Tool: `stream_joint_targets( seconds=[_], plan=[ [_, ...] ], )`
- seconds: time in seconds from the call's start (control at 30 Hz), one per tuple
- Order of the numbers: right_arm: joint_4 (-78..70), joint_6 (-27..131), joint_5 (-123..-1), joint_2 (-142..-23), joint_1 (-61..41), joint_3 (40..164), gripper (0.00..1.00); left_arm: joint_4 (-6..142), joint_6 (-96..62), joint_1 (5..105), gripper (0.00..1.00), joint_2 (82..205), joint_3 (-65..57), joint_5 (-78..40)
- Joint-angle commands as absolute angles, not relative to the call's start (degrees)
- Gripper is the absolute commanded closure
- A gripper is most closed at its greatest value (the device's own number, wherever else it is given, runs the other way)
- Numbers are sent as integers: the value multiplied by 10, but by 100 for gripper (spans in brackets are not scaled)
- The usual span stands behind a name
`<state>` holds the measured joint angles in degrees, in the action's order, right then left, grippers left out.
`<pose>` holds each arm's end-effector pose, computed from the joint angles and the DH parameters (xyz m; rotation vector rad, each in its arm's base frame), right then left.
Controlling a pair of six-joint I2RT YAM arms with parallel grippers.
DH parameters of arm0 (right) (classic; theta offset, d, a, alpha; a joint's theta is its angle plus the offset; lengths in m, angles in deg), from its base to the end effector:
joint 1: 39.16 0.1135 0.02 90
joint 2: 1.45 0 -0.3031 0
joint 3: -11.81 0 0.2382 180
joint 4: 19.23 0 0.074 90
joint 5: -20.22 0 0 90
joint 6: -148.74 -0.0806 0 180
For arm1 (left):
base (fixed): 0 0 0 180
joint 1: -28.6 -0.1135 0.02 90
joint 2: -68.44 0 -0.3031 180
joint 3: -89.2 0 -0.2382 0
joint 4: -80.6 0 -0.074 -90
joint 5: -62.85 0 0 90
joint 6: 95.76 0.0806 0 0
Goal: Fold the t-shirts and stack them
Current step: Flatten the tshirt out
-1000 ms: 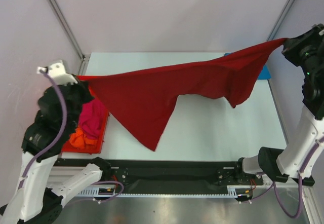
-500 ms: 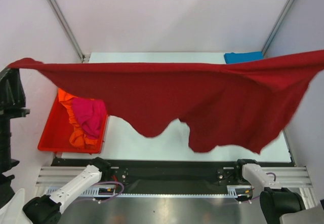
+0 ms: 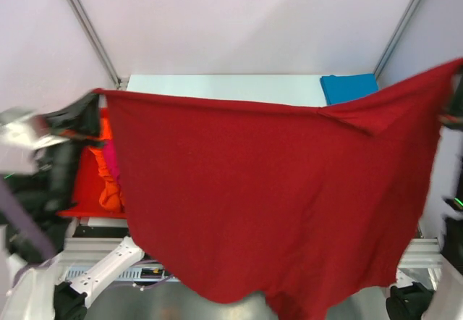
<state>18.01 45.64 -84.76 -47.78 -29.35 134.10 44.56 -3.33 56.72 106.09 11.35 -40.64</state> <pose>-0.0093 -0.0227 0.6588 0.2698 0.8844 0.2541 0.0234 0.0088 0.5863 0.0770 1.0902 -0.2766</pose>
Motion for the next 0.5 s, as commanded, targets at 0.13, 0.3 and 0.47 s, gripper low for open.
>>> stream_joint_targets(
  seconds=[0.13, 0.3, 0.47],
  plan=[
    [29, 506, -930, -493, -290, 1057, 100, 612, -3, 562, 100, 1123, -144, -497],
    [-98, 453, -843, -560, -381, 894, 100, 767, -19, 549, 100, 1283, -235, -575],
    [-213, 409, -793, -701, -446, 821, 100, 818, -54, 516, 100, 1494, -195, -580]
  ],
)
